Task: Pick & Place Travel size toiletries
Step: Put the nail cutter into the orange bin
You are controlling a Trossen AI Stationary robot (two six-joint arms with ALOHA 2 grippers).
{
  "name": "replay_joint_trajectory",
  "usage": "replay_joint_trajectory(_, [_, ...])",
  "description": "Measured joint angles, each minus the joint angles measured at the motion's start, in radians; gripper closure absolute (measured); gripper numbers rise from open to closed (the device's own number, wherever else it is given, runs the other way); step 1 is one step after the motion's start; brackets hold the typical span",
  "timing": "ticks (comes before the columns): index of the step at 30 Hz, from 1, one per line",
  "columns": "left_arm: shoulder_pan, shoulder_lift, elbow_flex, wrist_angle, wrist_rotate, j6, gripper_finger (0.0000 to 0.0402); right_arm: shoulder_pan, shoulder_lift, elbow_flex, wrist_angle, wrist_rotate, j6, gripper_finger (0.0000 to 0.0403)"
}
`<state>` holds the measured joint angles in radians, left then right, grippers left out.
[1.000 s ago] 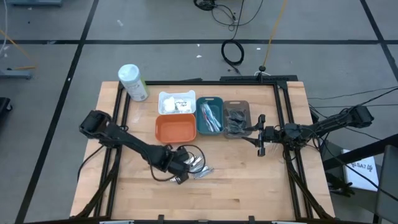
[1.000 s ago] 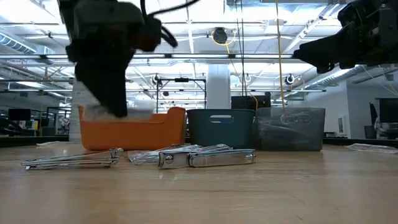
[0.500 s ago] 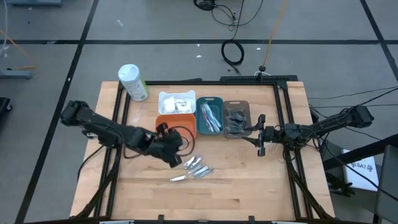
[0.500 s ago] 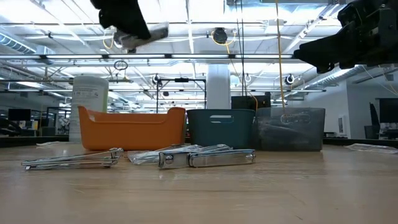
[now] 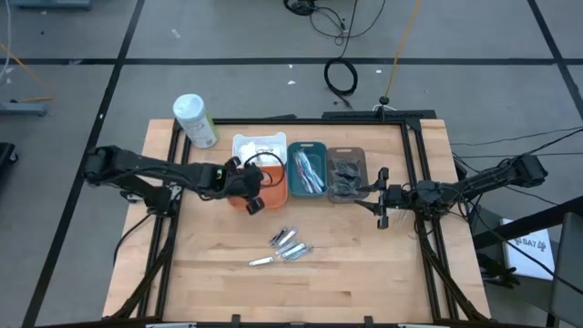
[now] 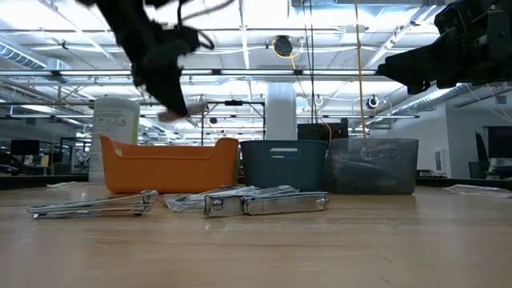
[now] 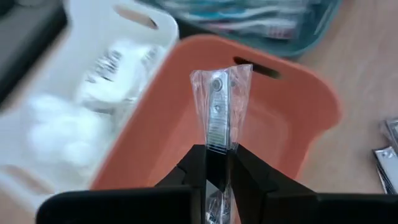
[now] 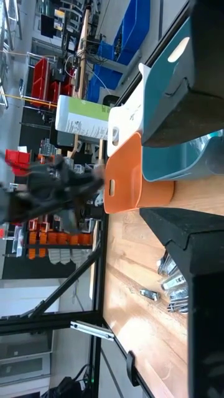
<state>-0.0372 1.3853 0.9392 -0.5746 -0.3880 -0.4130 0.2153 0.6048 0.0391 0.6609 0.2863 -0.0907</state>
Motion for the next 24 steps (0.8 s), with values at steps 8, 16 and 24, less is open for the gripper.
replay_joint_trajectory(8, [0.104, 0.001, -0.181, 0.229, 0.113, -0.02, 0.0373, 0.0, 0.0, 0.0, 0.0, 0.0, 0.0, 0.0248])
replay_joint_trajectory(16, [0.11, 0.0, -0.186, 0.233, 0.128, -0.056, 0.032, 0.0, 0.0, 0.0, 0.0, 0.0, 0.0, 0.0248])
replay_joint_trajectory(24, [0.1, 0.0, -0.183, 0.24, 0.125, -0.103, 0.026, 0.0, 0.0, 0.0, 0.0, 0.0, 0.0, 0.0248])
